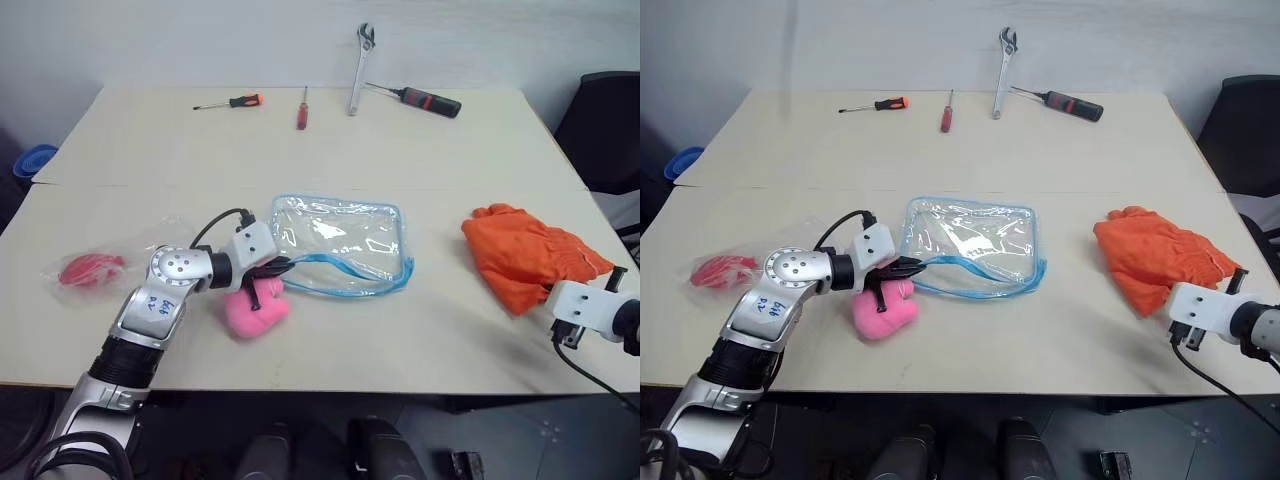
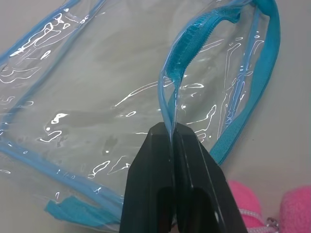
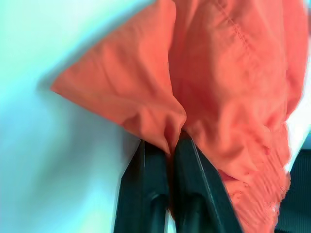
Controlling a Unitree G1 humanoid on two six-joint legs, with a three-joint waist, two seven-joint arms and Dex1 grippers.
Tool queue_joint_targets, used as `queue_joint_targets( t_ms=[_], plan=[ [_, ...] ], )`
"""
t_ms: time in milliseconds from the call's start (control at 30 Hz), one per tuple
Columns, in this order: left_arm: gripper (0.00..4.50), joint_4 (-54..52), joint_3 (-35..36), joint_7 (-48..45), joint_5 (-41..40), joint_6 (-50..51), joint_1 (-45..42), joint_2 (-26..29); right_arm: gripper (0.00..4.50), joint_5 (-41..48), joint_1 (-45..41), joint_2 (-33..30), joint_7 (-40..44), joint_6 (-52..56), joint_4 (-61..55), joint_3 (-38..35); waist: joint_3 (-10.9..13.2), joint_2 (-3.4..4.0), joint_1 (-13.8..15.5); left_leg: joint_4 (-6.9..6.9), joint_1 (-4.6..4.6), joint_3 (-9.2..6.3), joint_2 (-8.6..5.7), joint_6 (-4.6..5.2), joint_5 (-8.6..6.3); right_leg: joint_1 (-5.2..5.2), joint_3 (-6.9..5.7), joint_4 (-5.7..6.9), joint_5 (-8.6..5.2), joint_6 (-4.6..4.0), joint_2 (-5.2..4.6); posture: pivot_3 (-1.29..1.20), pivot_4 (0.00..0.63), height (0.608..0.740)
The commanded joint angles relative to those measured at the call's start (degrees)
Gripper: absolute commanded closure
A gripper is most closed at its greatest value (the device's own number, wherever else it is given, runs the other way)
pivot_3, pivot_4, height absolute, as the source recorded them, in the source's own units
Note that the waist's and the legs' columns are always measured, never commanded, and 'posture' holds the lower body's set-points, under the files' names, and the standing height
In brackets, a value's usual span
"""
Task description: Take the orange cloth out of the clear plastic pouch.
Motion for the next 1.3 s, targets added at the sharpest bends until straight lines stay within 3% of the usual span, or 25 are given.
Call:
queue_joint_targets(
  t_ms=[33, 200, 533, 700, 800, 900, 1033, 1133, 1300],
  plan=[
    [4.50, -4.50, -0.30, -1.10, -1.95, 1.10, 1.08, -1.02, 4.48, 5.37, -0.90, 5.22, 2.03, 0.60, -11.39, 5.26, -0.01, 0.01, -0.35, 0.00, 0.00, 0.00, 0.01, 0.00, 0.00, 0.00, 0.00, 0.03, 0.00, 0.00, 0.01, 0.00, 0.150, 0.740],
    [4.50, -8.63, -0.70, -2.56, -4.00, 4.69, 1.79, -1.90, 4.48, -1.35, -6.26, 9.49, -0.21, 3.00, -10.71, 12.37, 0.01, 0.05, -0.45, 0.07, -0.07, 0.01, -0.06, -0.01, 0.00, -0.03, 0.00, 0.06, 0.01, 0.01, -0.07, 0.00, 0.150, 0.740],
    [4.50, -11.12, -0.25, -4.57, -4.80, 6.60, 4.81, 1.65, 4.48, -8.47, -16.04, 11.36, -9.00, 5.94, 0.78, 13.46, 0.00, 0.06, -0.77, 0.05, -0.05, -0.03, -0.06, -0.01, 0.01, -0.04, -0.01, 0.04, 0.00, 0.01, -0.08, 0.00, 0.150, 0.740],
    [3.24, -9.75, -0.11, -4.39, -4.12, 5.25, 5.19, 2.79, 4.50, -9.27, -18.18, 11.59, -10.60, 5.28, 4.58, 13.85, 0.00, 0.06, -1.06, 0.01, -0.05, -0.02, -0.05, -0.02, 0.01, -0.07, -0.01, 0.05, 0.00, 0.00, -0.06, 0.00, 0.150, 0.740],
    [2.25, -10.51, 0.91, -5.14, -5.89, 5.85, 5.44, 3.11, 3.73, -4.01, -17.04, 12.10, -7.19, 7.94, 1.69, 12.21, 0.00, 0.06, -1.05, 0.01, -0.06, -0.01, -0.06, -0.01, 0.01, -0.06, 0.00, 0.05, 0.00, 0.00, -0.07, 0.00, 0.150, 0.740],
    [1.28, -12.95, 3.15, -5.66, -8.72, 7.42, 6.14, 3.50, 2.67, 2.33, -14.59, 11.49, -3.08, 12.77, -4.32, 9.57, 0.00, 0.07, -1.04, 0.00, -0.08, -0.03, -0.04, -0.01, 0.00, -0.07, -0.02, 0.05, 0.00, 0.00, -0.07, 0.00, 0.150, 0.740],
    [0.01, -17.42, 11.57, -5.62, -17.44, 14.29, 7.13, 4.75, 1.26, 15.33, -9.12, 8.59, 3.14, 27.32, -16.96, 1.18, 0.02, 0.09, -0.98, 0.00, -0.13, -0.07, -0.02, 0.01, -0.01, -0.07, -0.02, 0.07, 0.00, 0.01, -0.07, 0.00, 0.150, 0.740],
    [0.00, -20.46, 20.56, -7.35, -26.11, 21.93, 8.55, 9.04, 0.20, 24.80, -3.82, 4.86, 7.61, 38.50, -22.69, -8.71, 0.03, 0.09, -0.92, 0.01, -0.13, -0.13, -0.01, 0.04, -0.03, -0.04, -0.05, 0.05, 0.00, 0.01, -0.08, 0.00, 0.150, 0.740],
    [0.00, -19.41, 35.29, -16.09, -30.35, 23.03, 20.33, 20.43, 0.06, 28.18, 10.04, -1.09, 16.10, 46.29, -20.49, -24.58, 0.02, 0.10, -0.94, -0.33, 0.05, -0.13, 0.00, 0.31, -0.18, 0.07, -0.05, -0.25, 0.00, -0.01, -0.10, 0.00, 0.150, 0.740]
  ],
)
